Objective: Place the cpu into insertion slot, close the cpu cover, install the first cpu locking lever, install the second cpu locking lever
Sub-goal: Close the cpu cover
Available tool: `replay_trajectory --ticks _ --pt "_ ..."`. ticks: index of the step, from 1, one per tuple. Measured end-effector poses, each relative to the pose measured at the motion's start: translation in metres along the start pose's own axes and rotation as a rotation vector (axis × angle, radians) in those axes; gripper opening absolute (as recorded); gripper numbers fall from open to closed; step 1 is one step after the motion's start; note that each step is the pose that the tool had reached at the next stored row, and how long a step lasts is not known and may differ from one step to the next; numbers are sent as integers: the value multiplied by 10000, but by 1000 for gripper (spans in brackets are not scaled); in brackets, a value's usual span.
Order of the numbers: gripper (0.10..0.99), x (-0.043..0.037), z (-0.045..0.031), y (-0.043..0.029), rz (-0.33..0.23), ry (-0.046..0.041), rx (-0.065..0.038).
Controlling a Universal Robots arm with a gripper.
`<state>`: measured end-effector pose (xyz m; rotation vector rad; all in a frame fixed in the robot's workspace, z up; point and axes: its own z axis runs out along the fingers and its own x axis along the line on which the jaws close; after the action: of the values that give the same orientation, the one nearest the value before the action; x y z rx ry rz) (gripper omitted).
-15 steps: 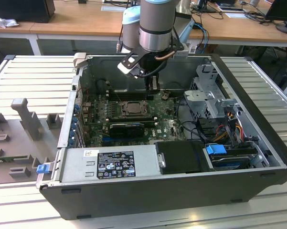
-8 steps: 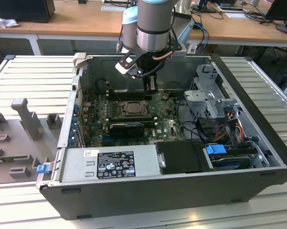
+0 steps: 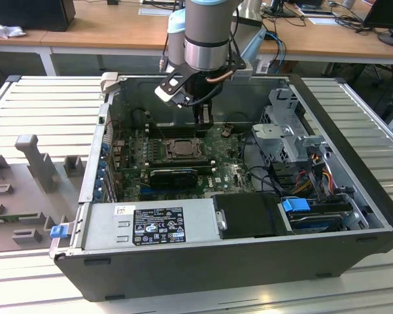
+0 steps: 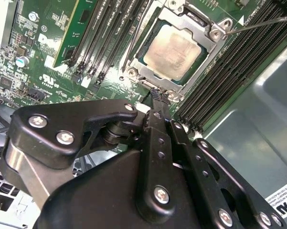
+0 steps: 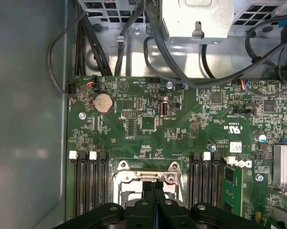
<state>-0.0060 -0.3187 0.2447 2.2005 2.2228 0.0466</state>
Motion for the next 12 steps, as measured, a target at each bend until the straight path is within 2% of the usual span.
replay_trajectory --ticks 12 --pt "106 1 -3 -156 0 0 0"
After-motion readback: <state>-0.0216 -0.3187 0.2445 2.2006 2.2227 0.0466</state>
